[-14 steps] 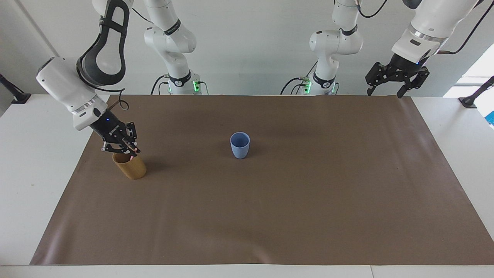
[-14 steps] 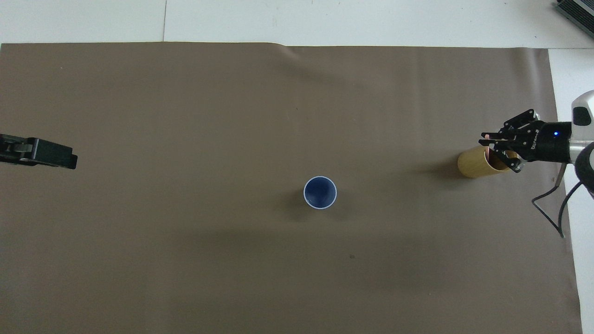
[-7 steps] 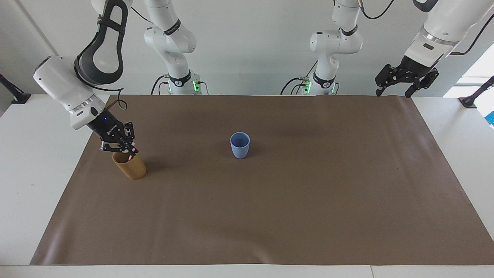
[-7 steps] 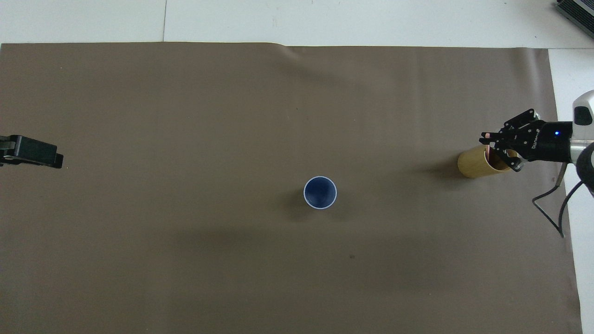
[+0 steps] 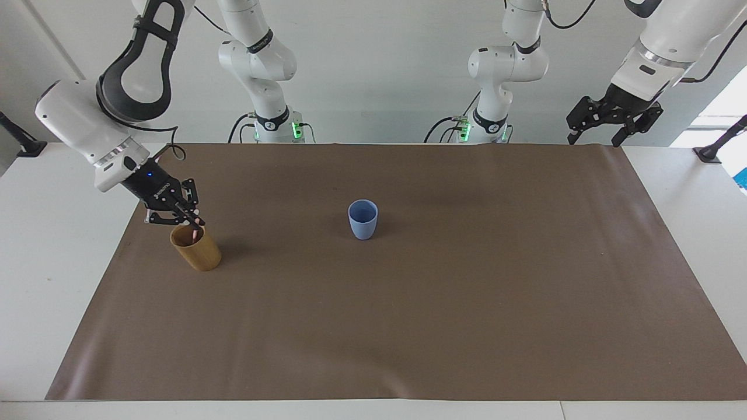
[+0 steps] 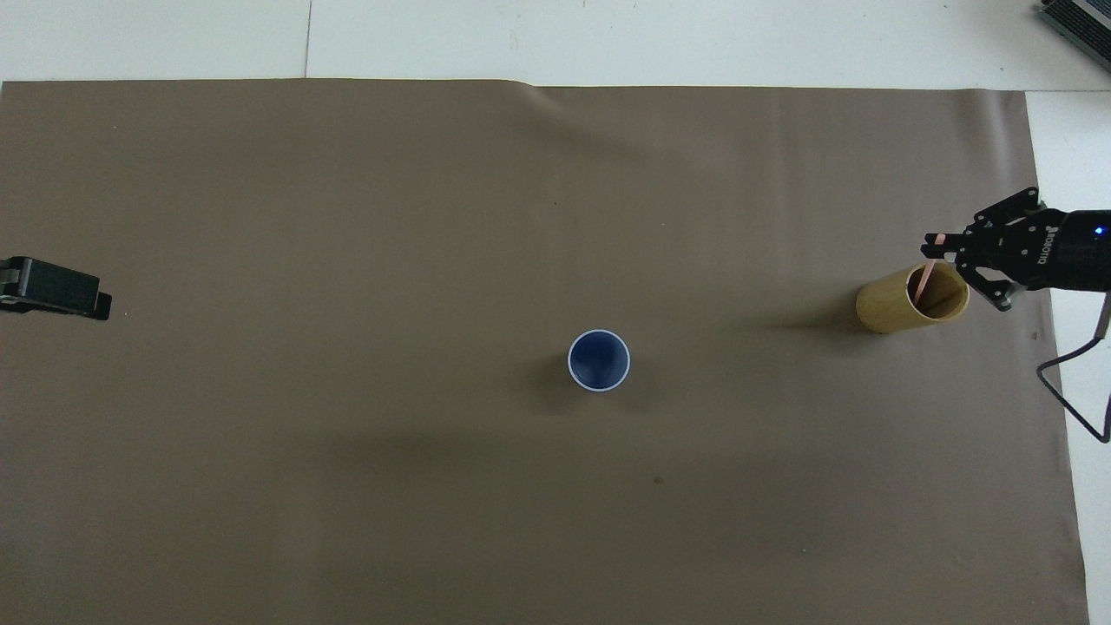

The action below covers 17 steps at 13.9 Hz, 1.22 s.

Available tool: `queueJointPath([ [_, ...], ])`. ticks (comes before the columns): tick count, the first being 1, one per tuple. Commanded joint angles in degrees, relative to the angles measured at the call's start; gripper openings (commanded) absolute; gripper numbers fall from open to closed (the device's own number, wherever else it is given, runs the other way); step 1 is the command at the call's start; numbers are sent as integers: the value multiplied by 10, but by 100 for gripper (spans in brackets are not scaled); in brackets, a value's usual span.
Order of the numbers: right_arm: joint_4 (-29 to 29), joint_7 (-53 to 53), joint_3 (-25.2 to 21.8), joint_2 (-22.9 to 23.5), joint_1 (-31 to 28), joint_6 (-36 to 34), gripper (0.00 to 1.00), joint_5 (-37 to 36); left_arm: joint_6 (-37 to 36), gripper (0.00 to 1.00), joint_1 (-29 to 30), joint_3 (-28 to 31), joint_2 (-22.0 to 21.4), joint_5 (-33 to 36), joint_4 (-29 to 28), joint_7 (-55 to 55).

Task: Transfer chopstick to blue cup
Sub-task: 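Grasp the pink chopstick and lift it from the tan cup with the right gripper, then carry the chopstick with the right gripper over the blue cup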

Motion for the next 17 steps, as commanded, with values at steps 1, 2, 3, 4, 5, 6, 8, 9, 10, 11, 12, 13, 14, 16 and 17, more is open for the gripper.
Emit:
queueJointPath([
  [1, 30, 95, 4, -46, 3, -45, 0, -10, -13, 100, 7, -5, -4, 6, 5, 4],
  [2, 45, 137, 8, -59, 4, -58, 0, -22, -13, 100, 7, -5, -4, 6, 5, 3],
  [3, 64, 170, 12, -64, 4, -71, 0, -25, -13, 100, 6, -5, -4, 6, 5, 4],
  [4, 78, 197, 17, -64, 7, -76, 0, -24, -13, 100, 6, -6, -4, 6, 5, 4],
  [5, 85, 228, 31, -64, 17, -74, 0, -22, -13, 100, 6, -5, -4, 6, 5, 3],
  [6, 85, 260, 40, -64, 26, -64, 0, -21, -13, 100, 7, -5, -4, 6, 5, 4],
  [8, 78, 328, 50, -64, 84, -2, 0, -27, -15, 100, 7, -5, -4, 6, 5, 4],
  [9, 73, 365, 49, -64, 119, 25, 0, -35, -12, 100, 6, -5, -4, 6, 5, 6],
  [10, 72, 409, 50, -63, 155, 59, 0, -57, -10, 100, 5, -5, -3, 6, 5, 8],
  [11, 68, 463, 50, -62, 194, 92, 0, -86, -9, 100, 4, -5, -3, 7, 6, 8],
  [12, 65, 502, 50, -57, 224, 122, 0, -109, -8, 100, 4, -5, -1, 9, 7, 9],
  [13, 61, 524, 51, -52, 248, 151, 0, -115, -7, 100, 4, -5, -1, 9, 8, 9],
  [14, 58, 532, 50, -41, 277, 176, 0, -117, -10, 100, 4, -5, -1, 9, 7, 9],
  [16, 55, 542, 50, -25, 312, 211, 0, -118, -14, 100, 4, -5, -2, 9, 7, 12],
  [17, 45, 545, 50, -23, 328, 226, 0, -118, -15, 100, 4, -5, -3, 9, 7, 20],
])
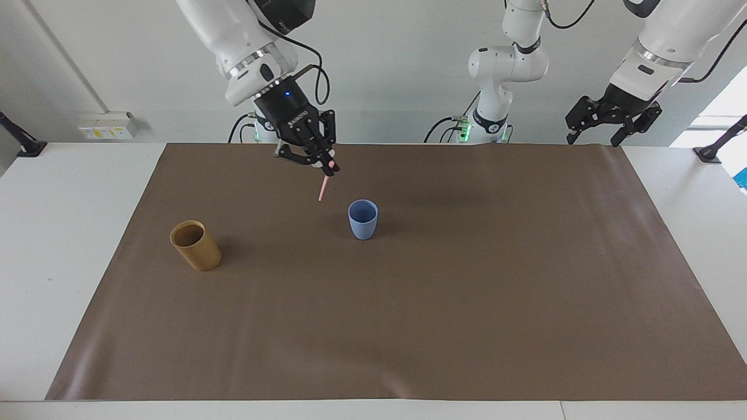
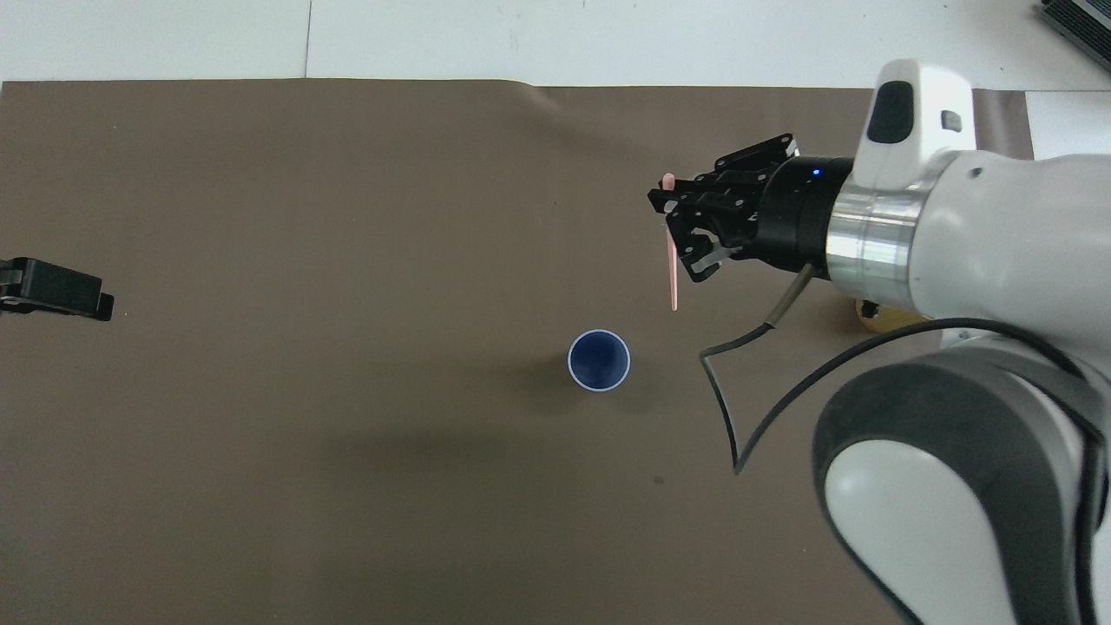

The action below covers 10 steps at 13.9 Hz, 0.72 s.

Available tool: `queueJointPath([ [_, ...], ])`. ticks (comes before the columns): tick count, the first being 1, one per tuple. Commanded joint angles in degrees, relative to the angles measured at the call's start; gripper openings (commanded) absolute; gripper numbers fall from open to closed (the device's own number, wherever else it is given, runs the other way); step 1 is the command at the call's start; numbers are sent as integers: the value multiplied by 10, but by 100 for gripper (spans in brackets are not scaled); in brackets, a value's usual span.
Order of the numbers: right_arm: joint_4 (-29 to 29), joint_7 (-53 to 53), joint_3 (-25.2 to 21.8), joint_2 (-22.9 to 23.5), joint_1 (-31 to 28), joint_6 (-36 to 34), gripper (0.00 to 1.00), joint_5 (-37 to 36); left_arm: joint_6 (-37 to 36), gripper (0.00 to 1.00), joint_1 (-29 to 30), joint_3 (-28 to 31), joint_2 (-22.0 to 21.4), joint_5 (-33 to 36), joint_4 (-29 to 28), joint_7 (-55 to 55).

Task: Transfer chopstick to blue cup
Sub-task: 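Carry the chopstick with the right gripper over the blue cup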

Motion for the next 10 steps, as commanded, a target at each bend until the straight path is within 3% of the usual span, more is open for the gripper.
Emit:
queueJointPath([
  [1, -31, 14, -4, 6, 33, 54, 0, -15, -17, 100, 4, -3, -3, 10, 6, 23],
  [10, -138, 15, -3, 7, 92, 191, 0, -22, -14, 100, 6, -3, -3, 15, 7, 20],
])
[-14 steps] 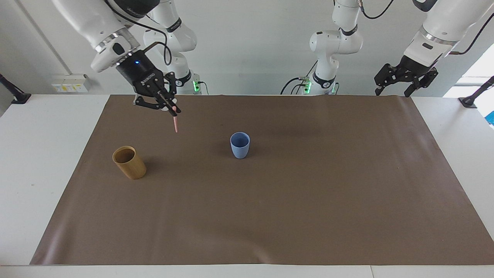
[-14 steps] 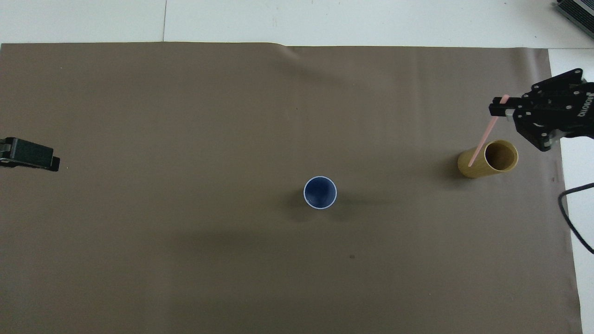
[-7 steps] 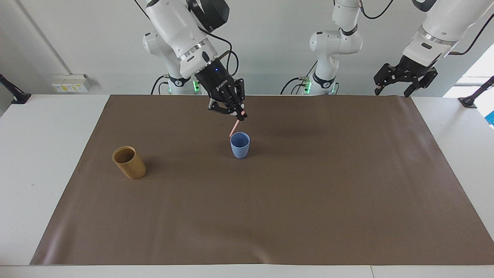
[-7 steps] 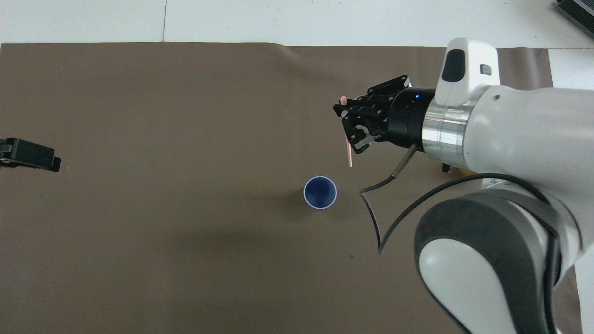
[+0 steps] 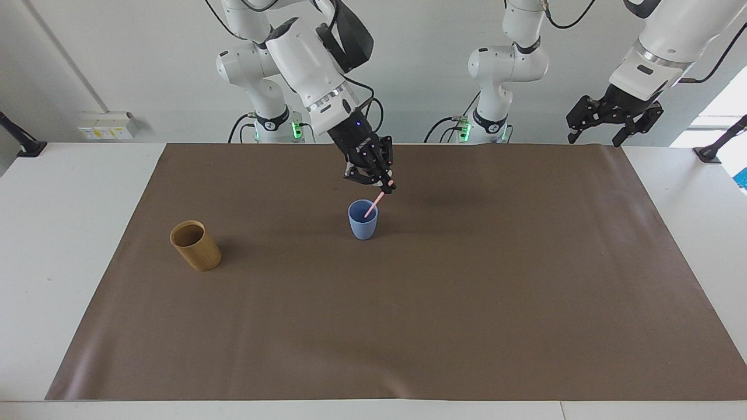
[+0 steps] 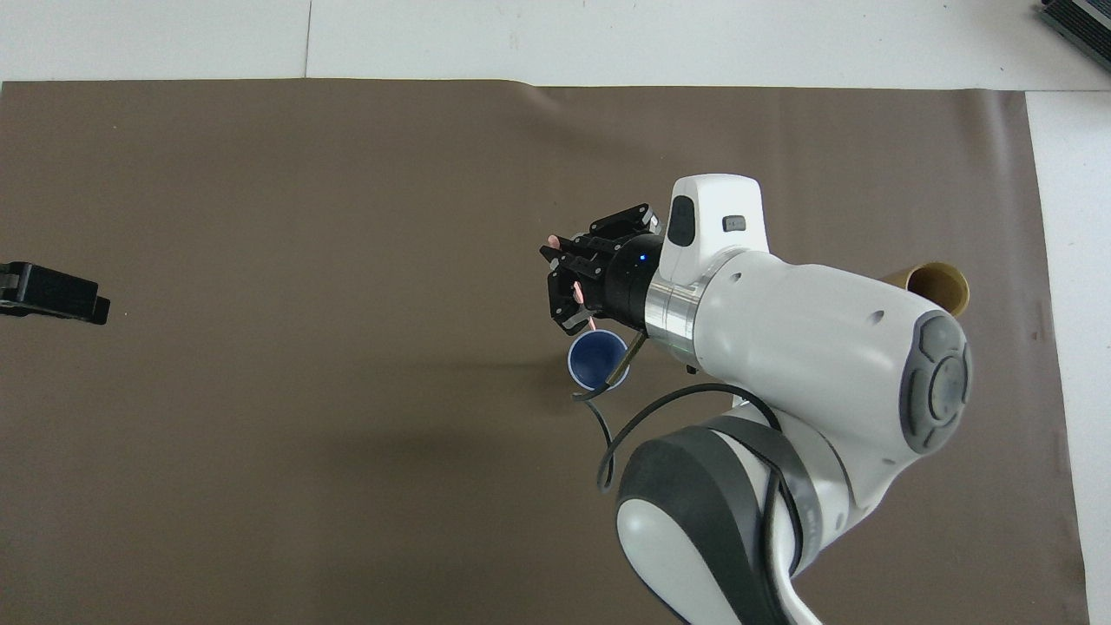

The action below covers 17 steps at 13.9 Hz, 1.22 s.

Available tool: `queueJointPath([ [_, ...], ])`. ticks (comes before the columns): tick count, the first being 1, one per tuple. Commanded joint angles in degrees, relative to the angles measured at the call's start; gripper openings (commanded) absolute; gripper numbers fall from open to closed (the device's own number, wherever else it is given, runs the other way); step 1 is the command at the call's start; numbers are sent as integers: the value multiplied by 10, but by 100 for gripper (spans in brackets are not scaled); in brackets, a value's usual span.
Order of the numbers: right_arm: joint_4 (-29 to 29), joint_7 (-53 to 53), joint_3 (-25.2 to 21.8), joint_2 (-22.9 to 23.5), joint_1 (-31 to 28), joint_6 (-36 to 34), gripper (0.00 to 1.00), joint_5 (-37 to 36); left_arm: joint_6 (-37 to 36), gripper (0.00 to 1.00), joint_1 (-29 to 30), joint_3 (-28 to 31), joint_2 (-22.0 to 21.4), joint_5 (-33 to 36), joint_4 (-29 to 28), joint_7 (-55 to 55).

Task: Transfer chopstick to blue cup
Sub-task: 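Carry the chopstick with the right gripper over the blue cup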

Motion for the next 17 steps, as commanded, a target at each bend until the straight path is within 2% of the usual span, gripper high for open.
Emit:
queueJointPath([
  [1, -36, 10, -3, -11, 4, 17, 0, -15, -11, 100, 6, -4, -3, 9, 7, 5],
  [6, -54, 9, -3, -16, 5, 0, 0, -15, -11, 100, 6, -4, -4, 9, 6, 5],
  [15, -90, 4, -3, -15, 17, 22, 0, -15, -11, 100, 6, -4, -4, 9, 7, 5],
  [17, -100, 3, -3, -14, 17, 30, 7, -15, -11, 100, 7, -4, -4, 9, 7, 5],
])
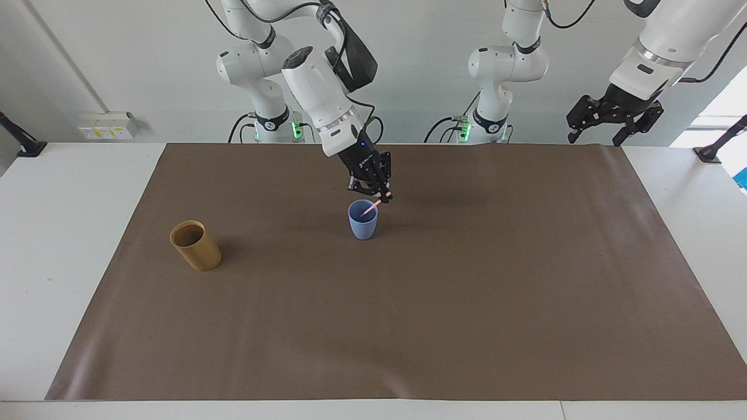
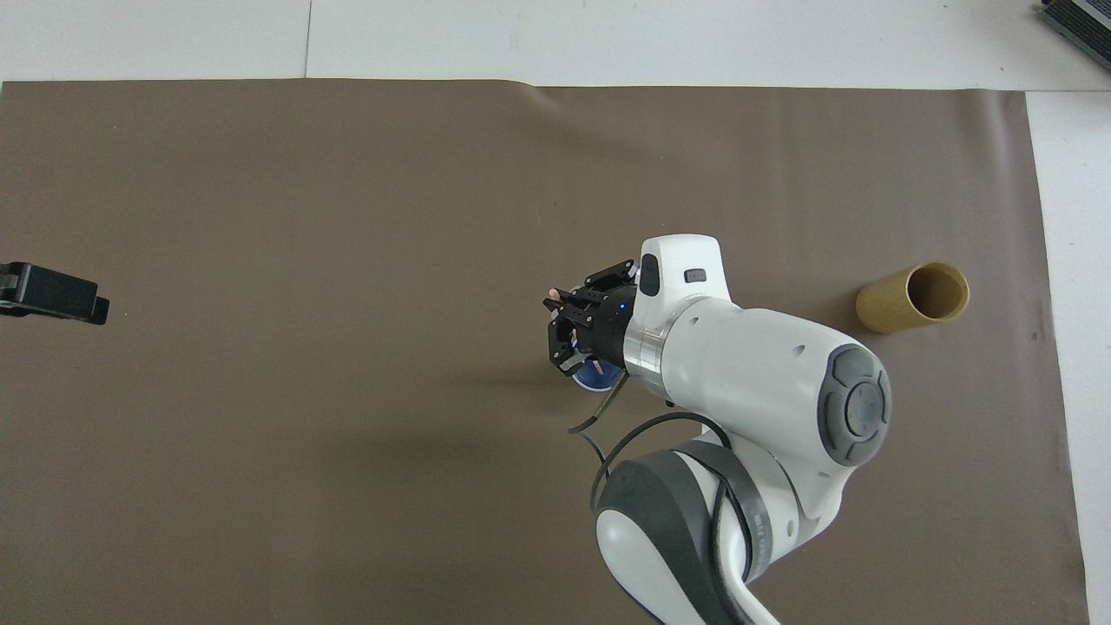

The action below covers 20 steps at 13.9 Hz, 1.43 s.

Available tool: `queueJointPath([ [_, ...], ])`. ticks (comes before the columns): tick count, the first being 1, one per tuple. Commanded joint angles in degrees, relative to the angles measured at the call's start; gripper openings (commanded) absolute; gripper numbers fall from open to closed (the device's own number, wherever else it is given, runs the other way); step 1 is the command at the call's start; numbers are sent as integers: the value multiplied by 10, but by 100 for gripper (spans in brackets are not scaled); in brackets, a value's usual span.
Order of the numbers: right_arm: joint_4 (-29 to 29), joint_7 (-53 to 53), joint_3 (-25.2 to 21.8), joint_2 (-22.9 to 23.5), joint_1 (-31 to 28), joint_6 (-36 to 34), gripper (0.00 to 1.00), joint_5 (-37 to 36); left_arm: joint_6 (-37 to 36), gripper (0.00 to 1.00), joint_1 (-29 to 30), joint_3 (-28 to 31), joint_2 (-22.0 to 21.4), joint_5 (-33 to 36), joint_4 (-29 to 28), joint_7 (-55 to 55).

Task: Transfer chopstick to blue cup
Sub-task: 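Carry the chopstick with the right gripper over the blue cup, then lower the chopstick into the blue cup and open the right gripper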

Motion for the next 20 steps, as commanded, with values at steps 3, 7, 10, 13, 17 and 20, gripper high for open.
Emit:
queueJointPath([
  [3, -44, 8, -2, -13, 8, 23, 62, -14, -11, 100, 6, -4, -2, 9, 6, 5],
  [7, -40, 11, -3, -7, 8, 25, 100, -14, -11, 100, 7, -4, -2, 9, 6, 5],
  [10, -26, 18, -3, -8, 6, 24, 100, -14, -11, 100, 6, -4, -3, 9, 6, 5],
  [13, -12, 51, -10, -11, -8, 18, 100, -14, -11, 100, 7, -4, -3, 9, 7, 5],
  [17, 34, 73, -10, -10, -72, -54, 100, -16, -14, 100, 7, -3, -3, 9, 7, 5],
  [20, 103, 119, -10, -10, -135, -165, 100, -75, -11, 100, 4, -4, -3, 8, 6, 4],
])
